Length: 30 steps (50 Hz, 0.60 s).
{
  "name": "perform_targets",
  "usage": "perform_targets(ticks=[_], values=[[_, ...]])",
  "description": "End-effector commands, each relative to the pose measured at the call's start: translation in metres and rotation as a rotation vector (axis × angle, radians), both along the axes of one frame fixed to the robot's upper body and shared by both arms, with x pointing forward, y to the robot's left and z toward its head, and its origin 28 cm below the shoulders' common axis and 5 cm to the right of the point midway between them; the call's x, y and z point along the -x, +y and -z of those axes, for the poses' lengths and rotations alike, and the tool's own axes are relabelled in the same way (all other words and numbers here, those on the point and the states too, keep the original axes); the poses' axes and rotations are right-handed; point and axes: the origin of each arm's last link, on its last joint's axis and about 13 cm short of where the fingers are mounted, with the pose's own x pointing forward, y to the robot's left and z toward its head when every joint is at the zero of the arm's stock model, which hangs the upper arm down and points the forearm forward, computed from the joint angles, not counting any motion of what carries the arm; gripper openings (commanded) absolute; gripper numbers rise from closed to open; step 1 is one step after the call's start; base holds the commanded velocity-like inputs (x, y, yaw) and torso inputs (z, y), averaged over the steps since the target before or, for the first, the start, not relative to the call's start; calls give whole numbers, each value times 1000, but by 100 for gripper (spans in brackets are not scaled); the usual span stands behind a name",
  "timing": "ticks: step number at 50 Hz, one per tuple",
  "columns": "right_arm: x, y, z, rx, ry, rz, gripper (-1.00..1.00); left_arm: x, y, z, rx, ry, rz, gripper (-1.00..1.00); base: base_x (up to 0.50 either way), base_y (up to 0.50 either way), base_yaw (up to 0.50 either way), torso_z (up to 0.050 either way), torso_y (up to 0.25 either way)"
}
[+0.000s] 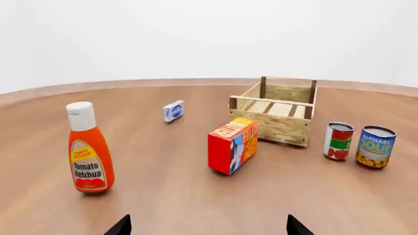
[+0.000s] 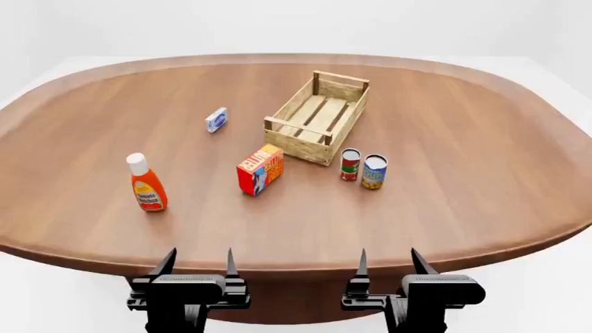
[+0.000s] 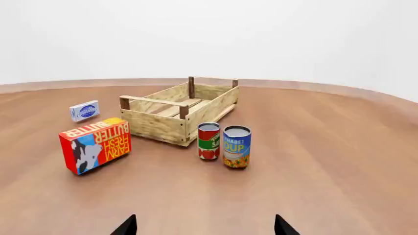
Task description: Pick up the ketchup, and put it in the wooden tray.
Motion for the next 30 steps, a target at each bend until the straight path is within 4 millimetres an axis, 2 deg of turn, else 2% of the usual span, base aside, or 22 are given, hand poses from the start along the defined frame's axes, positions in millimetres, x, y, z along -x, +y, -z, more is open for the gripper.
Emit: perform_targets(ticks=[1,20,30], values=[[-1,1,-1,4,0,-3,100,0,0,-1,-2,-4,3,100,0,0,0,0,0],[-7,1,-10,22,-10,-5,100,-4,3,-2,-17,-25,-10,100,0,-16,0,0,0],[-11,0,-17,25,-21,-21,100,-5,3,-3,-24,-32,-15,100,0,-468,0,0,0]])
